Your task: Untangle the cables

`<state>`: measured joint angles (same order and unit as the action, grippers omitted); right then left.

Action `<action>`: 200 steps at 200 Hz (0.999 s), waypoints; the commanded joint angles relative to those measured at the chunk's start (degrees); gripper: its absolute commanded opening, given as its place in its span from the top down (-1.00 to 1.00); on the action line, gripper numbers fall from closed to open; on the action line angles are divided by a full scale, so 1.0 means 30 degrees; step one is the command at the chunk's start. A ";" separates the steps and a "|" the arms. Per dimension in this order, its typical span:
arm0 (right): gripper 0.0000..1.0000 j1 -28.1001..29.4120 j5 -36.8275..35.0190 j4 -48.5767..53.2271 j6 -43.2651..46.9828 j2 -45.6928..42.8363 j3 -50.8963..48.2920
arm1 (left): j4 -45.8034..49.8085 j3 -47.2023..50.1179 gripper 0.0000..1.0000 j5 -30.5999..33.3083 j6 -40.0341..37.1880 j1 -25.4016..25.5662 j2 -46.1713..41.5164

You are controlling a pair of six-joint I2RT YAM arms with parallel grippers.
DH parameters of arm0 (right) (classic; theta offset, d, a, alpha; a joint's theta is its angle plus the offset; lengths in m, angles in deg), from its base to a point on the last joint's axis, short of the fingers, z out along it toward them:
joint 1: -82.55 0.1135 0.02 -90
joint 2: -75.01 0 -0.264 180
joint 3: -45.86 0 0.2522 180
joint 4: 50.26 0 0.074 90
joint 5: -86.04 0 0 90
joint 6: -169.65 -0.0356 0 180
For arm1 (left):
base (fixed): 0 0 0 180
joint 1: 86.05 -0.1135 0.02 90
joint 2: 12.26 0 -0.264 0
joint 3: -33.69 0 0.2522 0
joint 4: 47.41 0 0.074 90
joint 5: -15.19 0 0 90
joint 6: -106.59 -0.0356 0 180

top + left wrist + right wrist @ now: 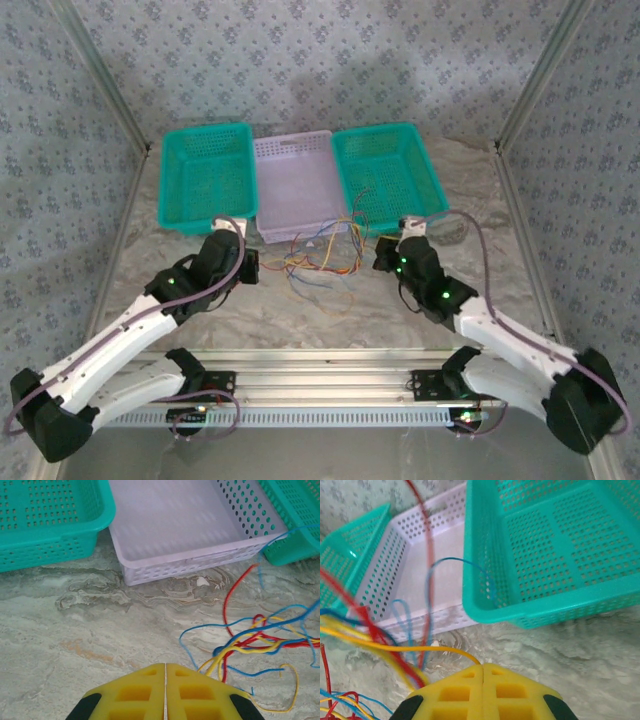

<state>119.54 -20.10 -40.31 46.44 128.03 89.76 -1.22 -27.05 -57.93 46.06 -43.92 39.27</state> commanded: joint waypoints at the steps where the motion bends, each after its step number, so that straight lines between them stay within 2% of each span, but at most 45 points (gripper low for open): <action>1: 1.00 -0.0707 -0.1173 0.2831 -0.0222 -0.2329 -0.0372 | 0.1304 -0.0837 1.00 0.0912 0.0220 -0.0072 0.0078; 64: 1.00 -0.2325 -0.0970 0.6637 0.0330 -0.6095 0.0172 | 0.1745 -0.1471 1.00 -0.0605 -0.0157 -0.0244 0.0983; 105: 1.00 -0.3979 -0.1739 0.8983 0.0352 -0.7391 0.1243 | 0.3145 -0.2321 1.00 0.0155 -0.0215 -0.0303 0.1926; 148: 1.00 -0.5107 -0.1766 0.9992 0.0146 -0.7798 0.2468 | 0.4180 -0.3315 1.00 0.0675 -0.0382 -0.0428 0.2991; 169: 1.00 -0.5208 -0.0056 0.8263 0.0671 -0.7564 0.2239 | 0.3832 -0.3324 1.00 0.0087 -0.0424 -0.0437 0.3184; 190: 1.00 -0.5084 0.4296 0.5820 0.0887 -0.6660 0.1451 | 0.2760 -0.3207 1.00 -0.1041 -0.0492 -0.0365 0.3030; 200: 0.94 -0.4795 0.5494 0.4874 0.0656 -0.6049 0.1126 | 0.2280 -0.3149 1.00 -0.1446 -0.0588 -0.0238 0.2854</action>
<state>104.22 -16.29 -17.67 47.75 106.63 95.26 8.48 -34.88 -58.80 45.69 -44.91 48.80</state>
